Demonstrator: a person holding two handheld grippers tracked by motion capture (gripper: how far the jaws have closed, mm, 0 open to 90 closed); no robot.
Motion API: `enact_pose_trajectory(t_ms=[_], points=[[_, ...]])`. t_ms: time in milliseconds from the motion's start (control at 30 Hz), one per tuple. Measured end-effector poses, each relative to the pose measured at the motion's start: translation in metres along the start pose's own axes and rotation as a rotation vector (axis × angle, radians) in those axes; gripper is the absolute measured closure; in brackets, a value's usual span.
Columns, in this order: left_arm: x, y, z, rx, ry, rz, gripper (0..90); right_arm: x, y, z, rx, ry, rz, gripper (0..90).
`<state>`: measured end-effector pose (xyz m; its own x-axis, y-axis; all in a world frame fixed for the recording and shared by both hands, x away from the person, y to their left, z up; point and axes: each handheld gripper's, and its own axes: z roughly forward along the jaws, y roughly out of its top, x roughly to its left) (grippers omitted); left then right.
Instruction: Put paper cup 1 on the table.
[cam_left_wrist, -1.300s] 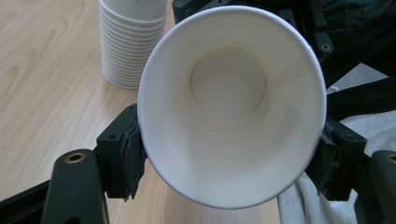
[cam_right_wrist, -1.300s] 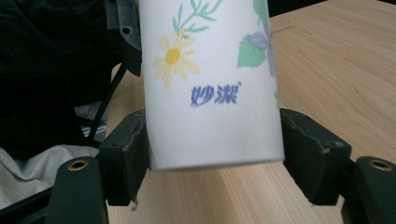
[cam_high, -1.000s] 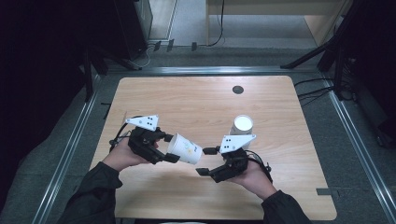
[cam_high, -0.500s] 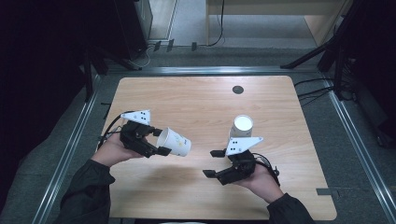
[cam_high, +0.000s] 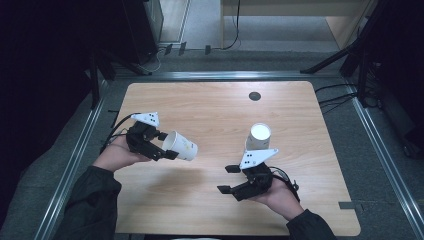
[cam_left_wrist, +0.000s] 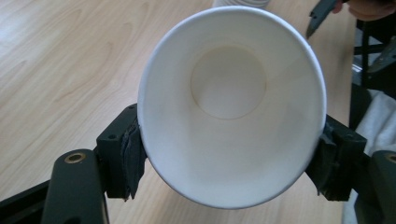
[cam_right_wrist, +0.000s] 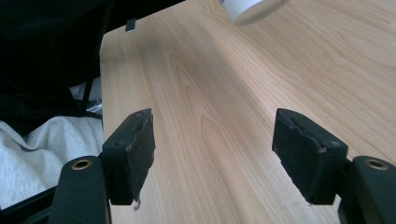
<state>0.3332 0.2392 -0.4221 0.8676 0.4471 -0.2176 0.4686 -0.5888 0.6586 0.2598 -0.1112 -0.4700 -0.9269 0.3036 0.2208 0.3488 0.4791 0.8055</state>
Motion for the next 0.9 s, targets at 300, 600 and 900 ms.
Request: enact_pose_trajectory(t_ms=[300,600,900], points=[[0.036,-0.004,-0.007,0.042,0.079,-0.093,25.1,-0.003,-0.001,0.003,-0.005,-0.001,0.008,30.3],[0.063,0.004,-0.012,0.181,0.17,-0.144,25.1,-0.005,-0.001,0.004,-0.006,-0.004,0.008,30.5],[0.078,0.011,-0.011,0.347,0.256,-0.146,25.0,-0.006,0.0,0.008,0.003,-0.003,0.004,30.5]])
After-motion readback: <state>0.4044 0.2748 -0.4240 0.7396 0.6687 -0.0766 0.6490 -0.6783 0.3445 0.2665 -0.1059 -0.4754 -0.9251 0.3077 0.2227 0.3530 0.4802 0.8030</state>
